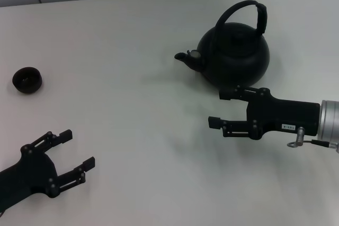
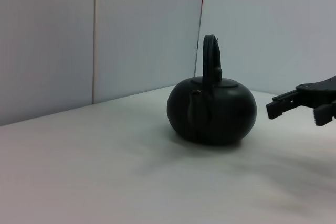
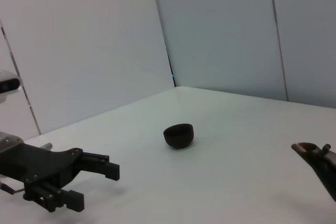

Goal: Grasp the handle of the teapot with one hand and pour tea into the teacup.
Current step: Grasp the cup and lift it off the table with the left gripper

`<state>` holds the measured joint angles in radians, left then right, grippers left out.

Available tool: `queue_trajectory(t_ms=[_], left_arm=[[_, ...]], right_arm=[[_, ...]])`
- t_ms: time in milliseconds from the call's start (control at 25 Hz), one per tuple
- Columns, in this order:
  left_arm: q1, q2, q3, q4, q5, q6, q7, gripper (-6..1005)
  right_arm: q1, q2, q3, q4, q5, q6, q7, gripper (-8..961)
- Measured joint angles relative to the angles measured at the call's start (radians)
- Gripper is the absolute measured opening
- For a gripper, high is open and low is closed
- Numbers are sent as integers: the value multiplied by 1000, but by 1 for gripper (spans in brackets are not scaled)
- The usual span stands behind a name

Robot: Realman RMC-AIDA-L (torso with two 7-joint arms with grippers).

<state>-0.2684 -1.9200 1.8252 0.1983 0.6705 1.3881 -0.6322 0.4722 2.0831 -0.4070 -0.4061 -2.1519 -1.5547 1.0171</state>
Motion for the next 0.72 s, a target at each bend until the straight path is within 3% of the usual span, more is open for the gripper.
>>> queue_trajectory(t_ms=[720], left_arm=[[4, -3, -21, 9, -1, 0, 6, 839]], right_arm=[[-1, 0, -10, 6, 0, 5, 1, 829]])
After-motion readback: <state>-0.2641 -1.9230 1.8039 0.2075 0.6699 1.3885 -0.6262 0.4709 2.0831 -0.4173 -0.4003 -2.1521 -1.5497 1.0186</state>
